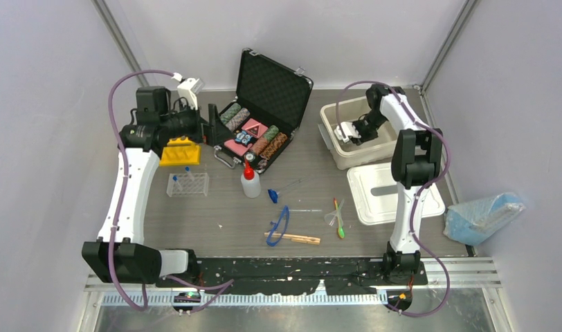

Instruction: Organize the chemistry lab equipment

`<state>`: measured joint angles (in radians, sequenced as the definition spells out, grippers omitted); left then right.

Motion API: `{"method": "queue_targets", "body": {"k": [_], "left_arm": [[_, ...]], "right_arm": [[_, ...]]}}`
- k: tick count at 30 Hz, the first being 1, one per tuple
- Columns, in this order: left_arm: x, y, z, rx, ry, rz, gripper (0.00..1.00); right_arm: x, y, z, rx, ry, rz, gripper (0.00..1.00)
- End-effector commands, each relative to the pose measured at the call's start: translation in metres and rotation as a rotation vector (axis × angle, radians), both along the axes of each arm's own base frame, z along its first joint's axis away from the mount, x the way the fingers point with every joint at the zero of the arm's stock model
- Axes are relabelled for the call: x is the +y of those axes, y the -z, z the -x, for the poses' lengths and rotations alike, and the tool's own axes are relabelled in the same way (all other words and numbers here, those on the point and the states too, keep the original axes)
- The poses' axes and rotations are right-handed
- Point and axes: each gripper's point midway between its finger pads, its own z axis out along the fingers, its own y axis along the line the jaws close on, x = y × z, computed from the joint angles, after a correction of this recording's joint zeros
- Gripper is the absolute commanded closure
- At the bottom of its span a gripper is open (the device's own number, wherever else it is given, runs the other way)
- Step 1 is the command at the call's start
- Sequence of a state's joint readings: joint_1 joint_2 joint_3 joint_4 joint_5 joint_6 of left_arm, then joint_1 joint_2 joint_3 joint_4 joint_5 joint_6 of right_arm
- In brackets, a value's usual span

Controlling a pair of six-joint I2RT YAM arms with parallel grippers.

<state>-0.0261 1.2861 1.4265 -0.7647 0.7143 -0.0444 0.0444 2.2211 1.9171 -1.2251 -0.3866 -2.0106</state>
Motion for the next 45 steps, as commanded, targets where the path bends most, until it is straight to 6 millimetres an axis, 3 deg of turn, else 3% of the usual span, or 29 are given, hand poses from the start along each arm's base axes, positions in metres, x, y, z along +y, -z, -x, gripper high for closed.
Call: {"method": "queue_targets", "body": {"k": [1,5,8,14,19,22,27,31,33,34,35,36,37,38,39,40,41,42,45], "left_arm": [[0.002,-0.015,-0.009,-0.046,-0.002,-0.009,0.0],[0.002,-0.015,-0.012,-0.04,0.0,-0.009,0.0],[0.002,-0.012,-0.015,-0.032,0.0,-0.009,0.0],[0.001,-0.015,-0.017,-0.036,0.005,-0.005,0.0],[-0.001,-0.015,-0.013,-0.048,0.019,-0.003,0.0],[-0.001,-0.017,-0.009,-0.063,0.028,-0.006,0.0],[-0.002,-0.016,0.001,-0.083,0.04,0.001,0.0],[-0.003,-0.013,0.009,-0.097,0.04,0.005,0.0],[-0.003,-0.012,0.012,-0.101,0.042,0.011,0.0],[-0.004,-0.012,0.013,-0.102,0.042,0.015,0.0],[-0.004,-0.013,0.013,-0.104,0.043,0.017,0.0],[-0.004,-0.015,0.014,-0.107,0.042,0.02,0.0],[-0.004,-0.016,0.014,-0.109,0.04,0.021,0.0],[-0.004,-0.017,0.015,-0.111,0.04,0.021,0.0],[-0.004,-0.019,0.016,-0.112,0.041,0.021,0.0],[-0.004,-0.021,0.017,-0.118,0.038,0.02,0.0],[-0.004,-0.021,0.018,-0.119,0.037,0.018,0.0],[-0.003,-0.021,0.019,-0.119,0.033,0.016,0.0],[-0.001,-0.019,0.023,-0.112,0.024,0.009,0.0]], "right_arm": [[-0.011,0.001,0.0,-0.036,-0.07,0.008,0.85],[-0.014,0.008,0.007,-0.023,-0.088,0.022,0.8],[-0.012,0.009,0.004,-0.032,-0.079,0.011,0.66],[-0.011,-0.013,-0.013,-0.079,-0.003,-0.005,0.52],[-0.009,-0.066,-0.027,-0.186,0.06,-0.042,0.37],[-0.026,-0.105,-0.029,-0.257,0.147,-0.047,0.22],[-0.025,-0.174,-0.016,-0.337,0.247,-0.128,0.15],[0.009,-0.239,0.021,-0.393,0.226,-0.279,0.02],[0.045,-0.249,0.043,-0.382,0.163,-0.323,0.02],[0.057,-0.241,0.052,-0.347,0.149,-0.334,0.03],[0.081,-0.245,0.067,-0.342,0.088,-0.348,0.04],[0.092,-0.231,0.074,-0.308,0.071,-0.347,0.06],[0.115,-0.218,0.09,-0.27,0.018,-0.348,0.07],[0.126,-0.213,0.09,-0.279,0.003,-0.349,0.08],[0.145,-0.194,0.106,-0.23,-0.047,-0.343,0.1],[0.158,-0.188,0.106,-0.241,-0.072,-0.35,0.1],[0.174,-0.167,0.118,-0.196,-0.114,-0.336,0.11],[0.184,-0.161,0.116,-0.212,-0.132,-0.337,0.12],[0.223,-0.118,0.129,-0.126,-0.183,-0.319,0.16]]}}
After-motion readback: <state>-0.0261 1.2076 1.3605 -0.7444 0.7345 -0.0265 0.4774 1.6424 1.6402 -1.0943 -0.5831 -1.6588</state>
